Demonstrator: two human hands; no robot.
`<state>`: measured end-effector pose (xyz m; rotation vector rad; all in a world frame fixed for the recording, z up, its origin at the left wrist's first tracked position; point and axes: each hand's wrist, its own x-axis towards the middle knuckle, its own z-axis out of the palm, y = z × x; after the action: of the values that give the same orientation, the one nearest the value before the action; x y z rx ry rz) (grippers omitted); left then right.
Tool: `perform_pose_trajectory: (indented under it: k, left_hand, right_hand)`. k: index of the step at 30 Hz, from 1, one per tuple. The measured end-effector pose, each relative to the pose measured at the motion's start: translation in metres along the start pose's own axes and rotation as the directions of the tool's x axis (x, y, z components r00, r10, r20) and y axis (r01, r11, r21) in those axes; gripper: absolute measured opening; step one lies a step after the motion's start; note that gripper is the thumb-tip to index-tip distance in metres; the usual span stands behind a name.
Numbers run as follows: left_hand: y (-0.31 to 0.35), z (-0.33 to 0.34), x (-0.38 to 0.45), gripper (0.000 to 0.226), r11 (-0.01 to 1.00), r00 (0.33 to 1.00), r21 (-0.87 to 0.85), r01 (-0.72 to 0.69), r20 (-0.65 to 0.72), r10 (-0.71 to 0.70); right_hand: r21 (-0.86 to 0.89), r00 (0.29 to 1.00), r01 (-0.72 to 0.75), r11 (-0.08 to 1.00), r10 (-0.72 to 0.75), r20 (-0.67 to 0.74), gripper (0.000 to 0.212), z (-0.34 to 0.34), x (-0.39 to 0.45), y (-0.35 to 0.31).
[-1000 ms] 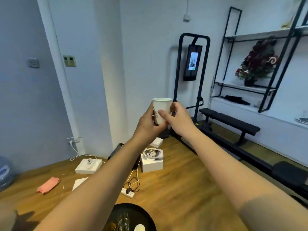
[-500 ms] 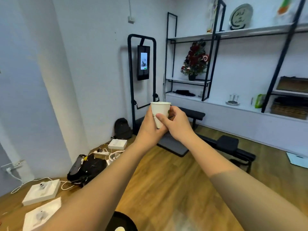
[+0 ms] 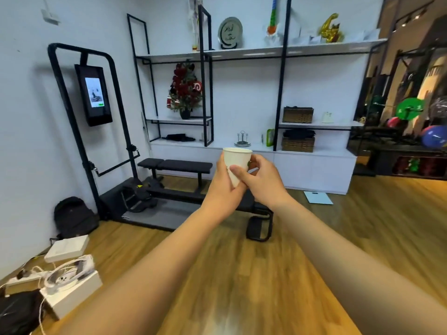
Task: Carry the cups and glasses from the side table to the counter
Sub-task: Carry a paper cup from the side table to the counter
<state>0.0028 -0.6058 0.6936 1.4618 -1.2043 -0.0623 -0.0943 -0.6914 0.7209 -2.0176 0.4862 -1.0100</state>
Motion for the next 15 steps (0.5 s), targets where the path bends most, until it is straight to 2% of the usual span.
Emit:
perform_pose_trajectory:
  k: [4, 8, 15]
  left_hand:
    - [-0.012, 0.076, 0.047, 0.074, 0.998, 0.998, -0.062, 0.024, 0.063, -0.02]
    - [-0.015, 0.134, 0.098, 0.082, 0.996, 0.996, -0.083, 0.044, 0.078, -0.038]
    - [-0.032, 0.212, 0.171, 0.074, 0.998, 0.999, -0.063, 0.026, 0.035, -0.024]
  right_hand:
    - [-0.058, 0.999, -0.02, 0.998, 0.018, -0.031, 0.06, -0.06, 0.036, 0.051]
    - [-0.105, 1.0, -0.024, 0.994, 0.024, 0.002, 0.061, -0.113, 0.077, 0.092]
    - [-0.085, 1.0, -0.025, 0.996, 0.025, -0.005, 0.06, -0.171, 0.145, 0.151]
